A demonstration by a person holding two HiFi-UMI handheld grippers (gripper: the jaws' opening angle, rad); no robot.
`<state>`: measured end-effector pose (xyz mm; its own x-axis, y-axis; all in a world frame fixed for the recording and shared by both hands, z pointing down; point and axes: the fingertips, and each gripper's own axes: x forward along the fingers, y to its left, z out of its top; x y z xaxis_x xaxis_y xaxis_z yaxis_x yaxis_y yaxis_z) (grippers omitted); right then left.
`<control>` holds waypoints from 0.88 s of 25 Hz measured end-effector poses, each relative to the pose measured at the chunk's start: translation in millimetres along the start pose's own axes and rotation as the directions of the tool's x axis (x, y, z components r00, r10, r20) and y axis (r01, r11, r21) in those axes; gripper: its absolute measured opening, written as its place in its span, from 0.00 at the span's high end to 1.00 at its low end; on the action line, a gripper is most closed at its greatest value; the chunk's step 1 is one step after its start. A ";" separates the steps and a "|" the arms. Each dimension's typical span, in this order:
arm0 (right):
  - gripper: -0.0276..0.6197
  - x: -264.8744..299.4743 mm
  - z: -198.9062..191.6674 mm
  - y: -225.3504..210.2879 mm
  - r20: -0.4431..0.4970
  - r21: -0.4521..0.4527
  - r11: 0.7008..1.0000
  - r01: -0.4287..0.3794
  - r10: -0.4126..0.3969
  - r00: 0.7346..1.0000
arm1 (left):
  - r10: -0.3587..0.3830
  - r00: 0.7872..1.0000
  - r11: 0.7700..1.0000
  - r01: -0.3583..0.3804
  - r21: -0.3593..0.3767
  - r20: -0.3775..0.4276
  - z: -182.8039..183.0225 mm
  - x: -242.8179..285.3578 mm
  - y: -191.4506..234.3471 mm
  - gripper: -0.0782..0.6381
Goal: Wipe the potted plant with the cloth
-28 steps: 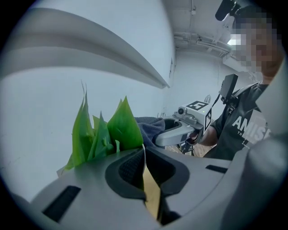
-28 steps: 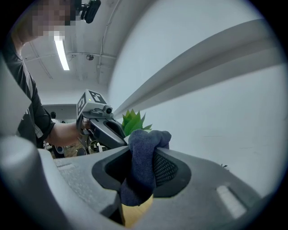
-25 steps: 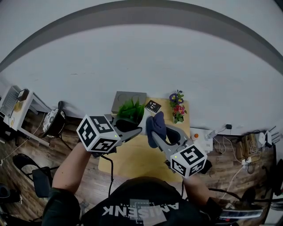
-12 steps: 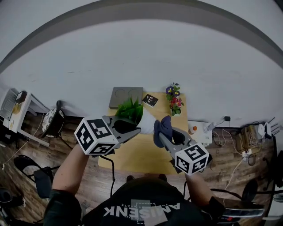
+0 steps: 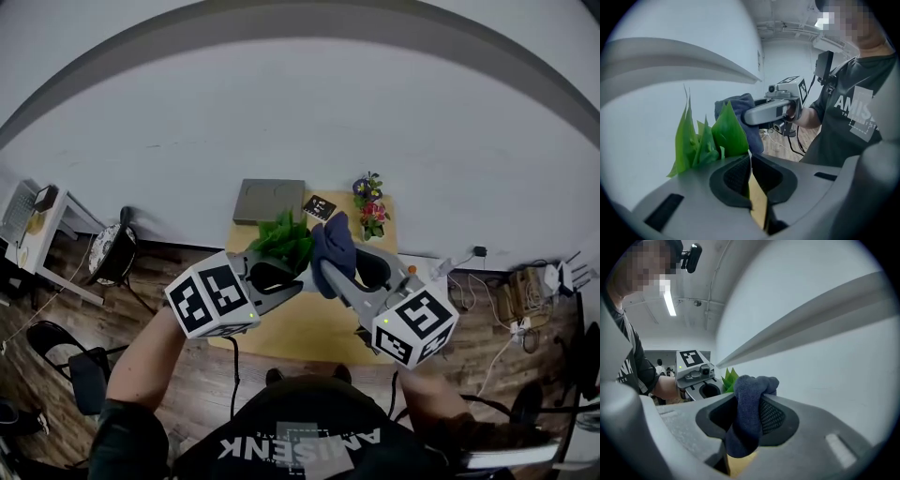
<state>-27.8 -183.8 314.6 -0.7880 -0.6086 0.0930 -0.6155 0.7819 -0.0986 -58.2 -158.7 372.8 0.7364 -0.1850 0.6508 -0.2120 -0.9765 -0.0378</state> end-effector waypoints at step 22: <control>0.76 -10.8 -105.6 -16.1 -0.158 0.174 0.982 0.075 -0.048 0.986 | -0.041 0.997 0.998 0.037 0.060 0.063 -14.5 -14.2 -10.4 0.87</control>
<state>-8.0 -175.6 419.9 -0.7459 -0.6163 0.2528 -0.6659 0.6985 -0.2619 -75.7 -144.3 375.0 0.7832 -0.1516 0.6030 -0.1460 -0.9875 -0.0587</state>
